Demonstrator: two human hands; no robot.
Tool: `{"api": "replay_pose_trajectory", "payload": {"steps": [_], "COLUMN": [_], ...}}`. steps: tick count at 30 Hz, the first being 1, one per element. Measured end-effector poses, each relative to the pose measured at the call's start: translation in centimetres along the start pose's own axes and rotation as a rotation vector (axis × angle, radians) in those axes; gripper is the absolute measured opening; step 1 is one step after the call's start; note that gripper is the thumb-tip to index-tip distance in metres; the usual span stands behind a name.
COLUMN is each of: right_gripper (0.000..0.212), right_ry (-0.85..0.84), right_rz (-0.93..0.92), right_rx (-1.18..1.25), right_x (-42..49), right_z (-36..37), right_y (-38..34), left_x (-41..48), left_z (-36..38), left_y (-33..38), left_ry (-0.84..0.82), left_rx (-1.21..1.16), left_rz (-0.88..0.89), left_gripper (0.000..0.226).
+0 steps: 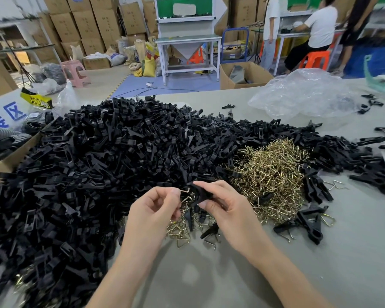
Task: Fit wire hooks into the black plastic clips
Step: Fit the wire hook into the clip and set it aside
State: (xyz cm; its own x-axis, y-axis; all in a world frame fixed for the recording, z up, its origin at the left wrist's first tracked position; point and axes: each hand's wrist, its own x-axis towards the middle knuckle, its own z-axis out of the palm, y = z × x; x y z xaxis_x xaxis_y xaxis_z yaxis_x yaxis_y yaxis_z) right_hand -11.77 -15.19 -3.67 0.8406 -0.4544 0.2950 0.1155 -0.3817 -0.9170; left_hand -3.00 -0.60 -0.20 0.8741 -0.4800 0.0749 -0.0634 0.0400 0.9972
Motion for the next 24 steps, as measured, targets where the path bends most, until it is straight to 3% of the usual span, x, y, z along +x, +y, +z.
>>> {"api": "replay_pose_trajectory", "payload": {"steps": [13, 16, 18, 20, 24], "right_gripper": [0.033, 0.033, 0.035, 0.037, 0.037], "right_ry": [0.072, 0.064, 0.061, 0.048, 0.016], "right_rz": [-0.07, -0.057, -0.054, -0.04, 0.016], "right_rx": [-0.149, -0.116, -0.088, -0.043, 0.022], "right_x": [-0.55, -0.55, -0.55, -0.51, -0.34], "right_z": [-0.03, -0.18, -0.34, -0.42, -0.76], "right_y": [-0.56, -0.54, -0.5, -0.56, -0.39], "left_x": [-0.22, -0.1, -0.26, -0.44, -0.71], "left_z": [0.02, 0.06, 0.39, 0.63, 0.21], "left_y": [-0.48, -0.3, 0.03, 0.24, 0.18], "left_ry": [-0.003, -0.081, -0.175, -0.259, -0.403], "left_rx": [0.182, 0.038, -0.21, -0.418, -0.376], "left_rz": [-0.054, -0.128, -0.234, -0.343, -0.369], "left_gripper": [0.02, 0.023, 0.015, 0.024, 0.043]}}
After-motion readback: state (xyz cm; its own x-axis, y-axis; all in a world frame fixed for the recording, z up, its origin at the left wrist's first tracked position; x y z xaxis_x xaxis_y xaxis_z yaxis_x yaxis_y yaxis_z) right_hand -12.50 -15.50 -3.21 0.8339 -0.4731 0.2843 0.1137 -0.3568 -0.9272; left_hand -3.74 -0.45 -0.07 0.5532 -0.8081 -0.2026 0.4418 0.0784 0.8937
